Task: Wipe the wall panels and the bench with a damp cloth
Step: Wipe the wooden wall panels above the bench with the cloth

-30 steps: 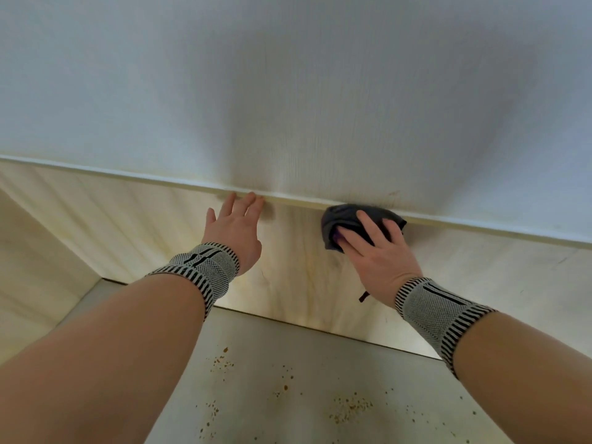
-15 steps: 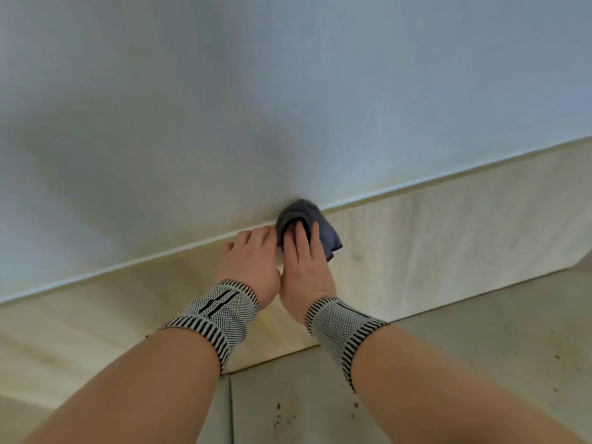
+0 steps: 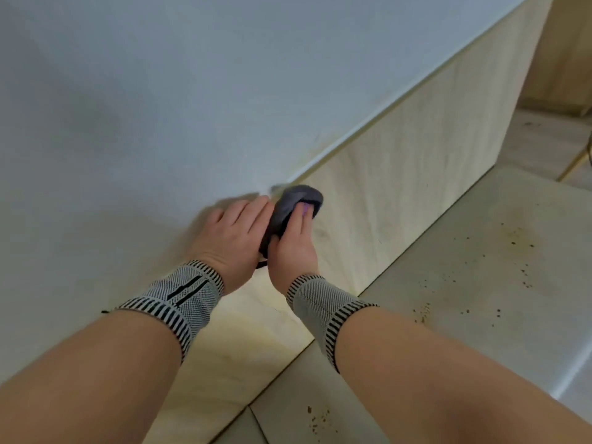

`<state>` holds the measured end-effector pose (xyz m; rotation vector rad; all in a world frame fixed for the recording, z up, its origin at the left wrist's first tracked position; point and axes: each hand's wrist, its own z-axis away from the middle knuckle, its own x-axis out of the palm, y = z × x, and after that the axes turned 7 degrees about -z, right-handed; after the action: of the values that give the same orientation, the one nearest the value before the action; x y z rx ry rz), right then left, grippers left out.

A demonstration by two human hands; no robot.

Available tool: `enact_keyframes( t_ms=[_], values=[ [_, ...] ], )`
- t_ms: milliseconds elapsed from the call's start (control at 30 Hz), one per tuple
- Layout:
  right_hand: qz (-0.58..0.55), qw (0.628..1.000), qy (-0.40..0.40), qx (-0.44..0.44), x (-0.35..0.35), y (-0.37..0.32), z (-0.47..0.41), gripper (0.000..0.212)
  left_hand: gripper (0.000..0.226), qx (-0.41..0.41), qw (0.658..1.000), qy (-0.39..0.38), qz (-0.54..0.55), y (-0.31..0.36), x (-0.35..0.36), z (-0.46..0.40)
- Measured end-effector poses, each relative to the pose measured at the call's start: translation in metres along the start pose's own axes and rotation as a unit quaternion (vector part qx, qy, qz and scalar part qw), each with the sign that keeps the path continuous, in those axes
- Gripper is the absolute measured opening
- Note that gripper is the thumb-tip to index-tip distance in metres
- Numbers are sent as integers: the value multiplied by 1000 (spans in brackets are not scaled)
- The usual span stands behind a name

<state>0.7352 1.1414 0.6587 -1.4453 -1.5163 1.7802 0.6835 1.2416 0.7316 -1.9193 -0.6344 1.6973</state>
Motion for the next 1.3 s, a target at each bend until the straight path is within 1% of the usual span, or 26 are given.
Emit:
enact_keyframes(
  t_ms=[67, 100, 133, 167, 200, 267, 300, 367, 433, 467, 500, 567, 667, 700, 733, 767, 833, 867, 900, 933, 1000, 1067, 1100, 1167, 1233, 1300],
  values=[
    [-27, 992, -7, 121, -8, 12, -14, 64, 73, 48, 998, 20, -32, -1, 2, -16],
    [-17, 987, -21, 158, -10, 17, -20, 58, 74, 68, 996, 28, -48, 0, 6, -22],
    [4, 984, -30, 174, -11, 23, -24, 56, 74, 81, 994, 33, -58, 2, 11, -27],
    [-14, 986, -17, 167, -11, 26, -27, 59, 73, 89, 993, 40, -62, 4, 18, -31],
    [-65, 987, 9, 145, -13, 27, -27, 64, 70, 91, 993, 49, -63, 4, 25, -34],
    [-102, 989, 64, 85, -16, 29, -31, 73, 65, 89, 991, 75, -65, 6, 35, -39],
    [-118, 986, 85, 77, -17, 29, -32, 74, 62, 88, 990, 84, -67, 6, 37, -39],
    [-155, 973, 96, 145, -10, 42, -36, 74, 60, 91, 989, 94, -63, 4, 39, -37],
    [-162, 954, 60, 246, 0, 55, -35, 70, 64, 84, 991, 94, -53, 5, 40, -38],
    [-156, 947, 37, 278, 3, 55, -31, 69, 67, 82, 992, 86, -50, 5, 41, -38],
    [-147, 947, 23, 285, 6, 53, -28, 70, 69, 83, 992, 81, -48, 5, 42, -38],
    [-164, 956, 68, 234, 7, 38, -28, 73, 66, 82, 992, 80, -43, 6, 41, -38],
    [-155, 965, 183, 106, 3, 23, -39, 70, 65, 81, 993, 80, -41, 6, 39, -38],
    [-153, 963, 200, 93, 4, 26, -44, 69, 65, 81, 993, 81, -41, 6, 38, -38],
    [-160, 960, 204, 108, 5, 31, -47, 69, 65, 80, 993, 82, -42, 6, 38, -38],
    [-177, 952, 198, 151, 8, 38, -49, 69, 66, 79, 992, 84, -45, 6, 39, -38],
    [-218, 924, 151, 277, 9, 49, -45, 72, 70, 78, 992, 82, -50, 7, 39, -38],
    [-223, 919, 127, 299, 10, 49, -40, 73, 70, 79, 992, 82, -50, 7, 39, -38],
    [-218, 927, 117, 282, 9, 45, -35, 73, 70, 79, 992, 84, -49, 6, 39, -37],
    [-208, 941, 126, 237, 7, 39, -33, 73, 70, 78, 992, 86, -45, 6, 39, -37],
    [-188, 957, 180, 126, -6, 27, -40, 71, 71, 81, 992, 85, -42, 6, 38, -37],
    [-169, 952, 238, 91, -28, 24, -64, 71, 74, 86, 992, 75, -51, 5, 36, -36],
    [-172, 944, 258, 115, -39, 28, -79, 72, 74, 88, 992, 70, -56, 5, 34, -35],
    [-217, 911, 269, 226, -57, 44, -103, 70, 74, 86, 992, 70, -56, 5, 32, -35],
    [-260, 876, 230, 336, -53, 63, -107, 70, 75, 85, 993, 64, -55, 5, 32, -35],
    [-265, 872, 169, 375, -31, 70, -88, 72, 77, 85, 993, 56, -57, 5, 33, -36]
  ],
)
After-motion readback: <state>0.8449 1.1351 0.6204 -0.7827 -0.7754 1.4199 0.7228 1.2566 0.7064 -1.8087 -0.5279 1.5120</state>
